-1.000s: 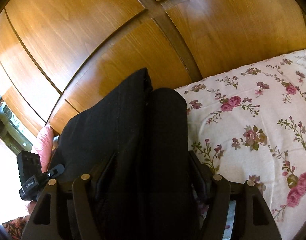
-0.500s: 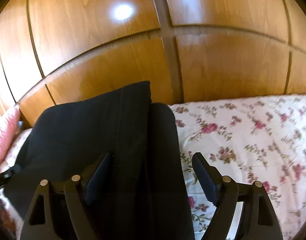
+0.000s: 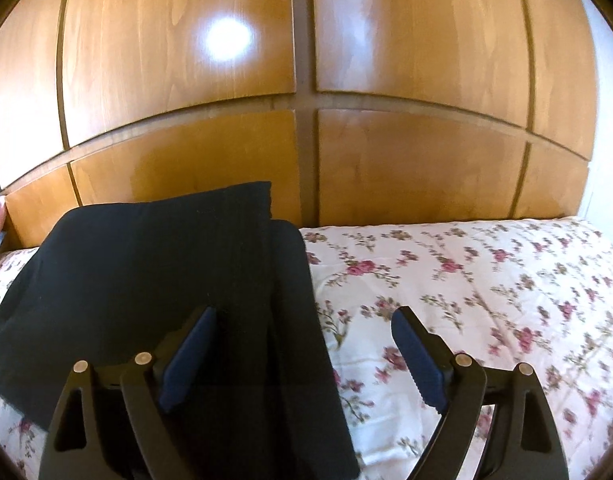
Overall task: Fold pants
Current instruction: 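Lower the folded bundle onto the bed and open both grippers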
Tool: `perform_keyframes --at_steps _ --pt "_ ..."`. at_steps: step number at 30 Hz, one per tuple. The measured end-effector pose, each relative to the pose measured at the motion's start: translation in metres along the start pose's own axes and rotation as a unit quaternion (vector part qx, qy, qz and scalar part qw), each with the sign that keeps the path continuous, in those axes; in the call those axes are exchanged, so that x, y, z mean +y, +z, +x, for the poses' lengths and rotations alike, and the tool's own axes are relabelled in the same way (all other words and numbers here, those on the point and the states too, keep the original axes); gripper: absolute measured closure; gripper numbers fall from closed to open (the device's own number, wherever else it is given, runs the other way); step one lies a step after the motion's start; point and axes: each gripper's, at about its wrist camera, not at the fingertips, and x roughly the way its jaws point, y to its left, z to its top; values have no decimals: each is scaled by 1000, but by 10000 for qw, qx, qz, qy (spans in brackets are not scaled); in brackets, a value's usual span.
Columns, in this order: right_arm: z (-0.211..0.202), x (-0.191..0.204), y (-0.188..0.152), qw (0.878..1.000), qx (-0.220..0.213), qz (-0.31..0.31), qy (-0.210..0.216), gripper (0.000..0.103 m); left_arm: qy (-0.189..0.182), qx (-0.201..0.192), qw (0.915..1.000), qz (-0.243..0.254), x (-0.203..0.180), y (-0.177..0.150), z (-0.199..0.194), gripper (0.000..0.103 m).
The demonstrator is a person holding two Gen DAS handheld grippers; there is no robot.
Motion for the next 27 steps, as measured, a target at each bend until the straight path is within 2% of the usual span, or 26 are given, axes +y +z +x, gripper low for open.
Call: perform_keyframes --at_steps 3,8,10,13,16,20,23,27 --pt "-24 -6 -9 9996 -132 108 -208 12 205 15 9988 445 -20 -7 -4 43" --pt "-53 -9 -22 9995 -121 288 44 9 584 -111 9903 1257 -62 -23 -14 43" --pt "-66 -5 -31 9997 -34 238 98 0 707 -137 9878 1382 -71 -28 -16 43" --pt "-85 5 -44 9995 74 94 284 0 694 -133 9898 1241 -74 -31 -20 43" --pt "-107 22 -56 9985 133 -115 514 0 631 -135 9952 731 -63 -33 -29 43" --pt "-132 42 -69 9980 28 -295 555 0 547 -574 9966 242 -51 -39 -52 43" --pt "-144 51 -78 9970 -10 -272 722 0 477 -875 9947 262 -54 -42 -65 43" --pt "-162 50 -84 9980 -445 -258 379 0 362 -982 9933 496 -66 -48 -72 43"
